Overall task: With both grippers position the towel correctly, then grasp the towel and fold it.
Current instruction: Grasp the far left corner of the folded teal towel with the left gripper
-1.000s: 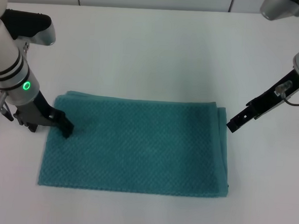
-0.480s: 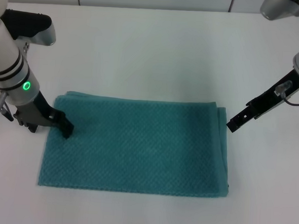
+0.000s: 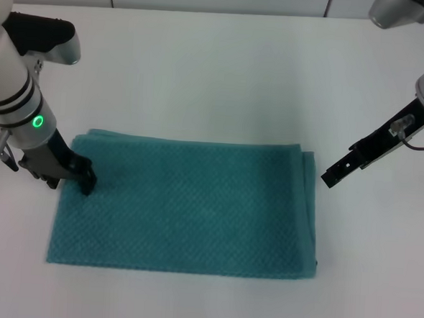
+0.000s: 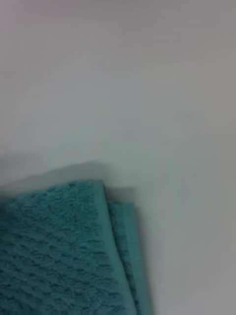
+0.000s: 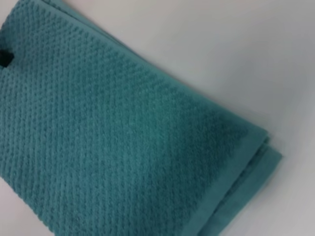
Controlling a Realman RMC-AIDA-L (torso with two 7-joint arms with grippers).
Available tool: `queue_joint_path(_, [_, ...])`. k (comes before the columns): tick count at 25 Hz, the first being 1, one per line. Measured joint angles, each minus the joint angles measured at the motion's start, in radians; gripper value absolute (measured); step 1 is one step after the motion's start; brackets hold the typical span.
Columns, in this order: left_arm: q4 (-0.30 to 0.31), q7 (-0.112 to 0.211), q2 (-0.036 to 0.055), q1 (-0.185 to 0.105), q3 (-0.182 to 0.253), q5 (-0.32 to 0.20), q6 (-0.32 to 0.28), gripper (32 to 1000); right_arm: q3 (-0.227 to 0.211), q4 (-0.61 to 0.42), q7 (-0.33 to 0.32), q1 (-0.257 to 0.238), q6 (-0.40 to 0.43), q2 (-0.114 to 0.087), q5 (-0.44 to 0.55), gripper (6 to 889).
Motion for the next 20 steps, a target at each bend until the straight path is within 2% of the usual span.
queue_joint_path(10, [0.001, -0.001, -0.0009, -0.001, 0.009, 0.0, 0.001, 370, 0.0, 0.0, -0.001, 0.0, 0.0, 0.0, 0.0, 859])
queue_joint_path(20, [0.001, -0.001, -0.0008, -0.001, 0.009, 0.0, 0.001, 126, 0.0, 0.0, -0.001, 0.0, 0.0, 0.0, 0.0, 858])
